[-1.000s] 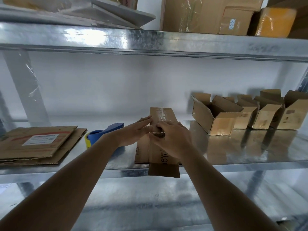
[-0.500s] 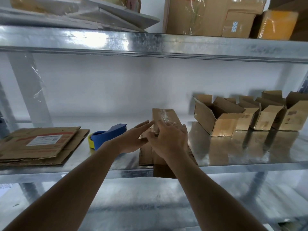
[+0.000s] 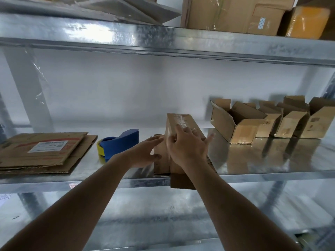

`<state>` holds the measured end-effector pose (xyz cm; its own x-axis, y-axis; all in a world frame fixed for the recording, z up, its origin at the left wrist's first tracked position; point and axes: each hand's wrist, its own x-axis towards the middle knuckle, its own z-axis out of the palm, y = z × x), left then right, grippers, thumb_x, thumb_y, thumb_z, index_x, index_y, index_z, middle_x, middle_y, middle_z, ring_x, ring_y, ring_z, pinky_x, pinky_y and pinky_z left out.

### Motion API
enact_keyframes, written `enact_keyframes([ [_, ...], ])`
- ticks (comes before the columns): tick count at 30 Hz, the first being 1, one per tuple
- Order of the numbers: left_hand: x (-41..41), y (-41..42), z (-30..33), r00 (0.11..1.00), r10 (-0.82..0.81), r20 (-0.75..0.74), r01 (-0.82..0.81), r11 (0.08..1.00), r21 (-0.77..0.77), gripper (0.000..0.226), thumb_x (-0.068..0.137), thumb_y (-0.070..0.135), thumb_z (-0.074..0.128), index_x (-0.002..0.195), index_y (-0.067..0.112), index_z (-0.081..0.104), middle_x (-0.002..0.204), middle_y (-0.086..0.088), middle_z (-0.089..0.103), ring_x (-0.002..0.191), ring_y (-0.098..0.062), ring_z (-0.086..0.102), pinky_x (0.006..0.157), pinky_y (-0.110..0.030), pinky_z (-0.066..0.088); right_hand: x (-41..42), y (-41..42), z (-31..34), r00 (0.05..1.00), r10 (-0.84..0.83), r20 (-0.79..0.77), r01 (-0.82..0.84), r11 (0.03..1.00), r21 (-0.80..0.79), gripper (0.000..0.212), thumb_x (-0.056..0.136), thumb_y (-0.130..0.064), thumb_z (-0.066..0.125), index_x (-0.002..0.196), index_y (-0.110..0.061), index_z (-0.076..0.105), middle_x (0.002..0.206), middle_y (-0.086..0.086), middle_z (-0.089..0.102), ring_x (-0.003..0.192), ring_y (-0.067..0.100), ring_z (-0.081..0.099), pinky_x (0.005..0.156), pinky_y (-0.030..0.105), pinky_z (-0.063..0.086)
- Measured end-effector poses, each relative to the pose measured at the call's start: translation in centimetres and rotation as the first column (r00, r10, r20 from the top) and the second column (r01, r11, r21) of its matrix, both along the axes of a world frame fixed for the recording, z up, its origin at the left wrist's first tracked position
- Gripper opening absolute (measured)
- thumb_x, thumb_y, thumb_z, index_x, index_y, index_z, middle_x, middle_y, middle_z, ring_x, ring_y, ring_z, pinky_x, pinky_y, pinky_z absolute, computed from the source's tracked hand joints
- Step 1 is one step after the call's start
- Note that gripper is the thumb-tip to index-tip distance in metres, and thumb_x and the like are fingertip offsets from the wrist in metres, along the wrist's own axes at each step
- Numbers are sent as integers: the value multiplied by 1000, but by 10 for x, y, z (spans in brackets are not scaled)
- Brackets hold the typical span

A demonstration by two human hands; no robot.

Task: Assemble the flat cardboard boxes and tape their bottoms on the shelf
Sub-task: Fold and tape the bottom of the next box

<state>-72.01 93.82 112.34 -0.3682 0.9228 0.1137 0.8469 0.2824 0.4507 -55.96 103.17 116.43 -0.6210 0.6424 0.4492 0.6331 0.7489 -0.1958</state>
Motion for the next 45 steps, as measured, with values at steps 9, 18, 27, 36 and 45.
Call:
enact_keyframes([
  [9,-4,-12,2,1000,24,-13,-24,1000,17,72,101,30,66,162,36,28,170,15,20,152,-15,31,119,-28,30,-3,-2,8,999,3,-53,-10,990,-139,51,102,-46,33,150,-34,41,153,-1,52,144,29,42,120,68,13],
  [18,3,-12,7,1000,28,-13,-28,1000,13,68,102,30,65,161,35,32,170,14,20,152,-18,33,121,-33,36,0,-2,5,1000,19,-4,-19,998,-56,54,103,-59,32,149,-32,39,155,0,50,144,30,43,117,65,22],
  [27,-2,-16,18,987,113,-119,-116,993,-26,67,104,34,60,163,25,29,171,6,21,156,-17,25,123,-29,20,5,9,1,988,-51,-147,58,998,40,73,87,-54,59,150,-29,33,147,-1,55,133,28,50,102,58,40],
  [36,4,6,34,974,203,-102,-204,979,4,59,106,50,46,156,19,44,164,0,38,148,-22,40,123,-38,32,20,35,23,728,-169,-665,22,974,-223,52,89,-59,58,135,-36,51,136,-7,63,125,25,58,102,65,44],
  [45,6,28,36,929,57,365,-116,983,142,81,80,91,47,129,31,69,124,2,73,117,-27,68,105,-53,53,38,51,17,534,-590,-606,-504,354,-788,29,107,-51,45,115,-24,52,102,6,66,91,22,63,84,38,57],
])
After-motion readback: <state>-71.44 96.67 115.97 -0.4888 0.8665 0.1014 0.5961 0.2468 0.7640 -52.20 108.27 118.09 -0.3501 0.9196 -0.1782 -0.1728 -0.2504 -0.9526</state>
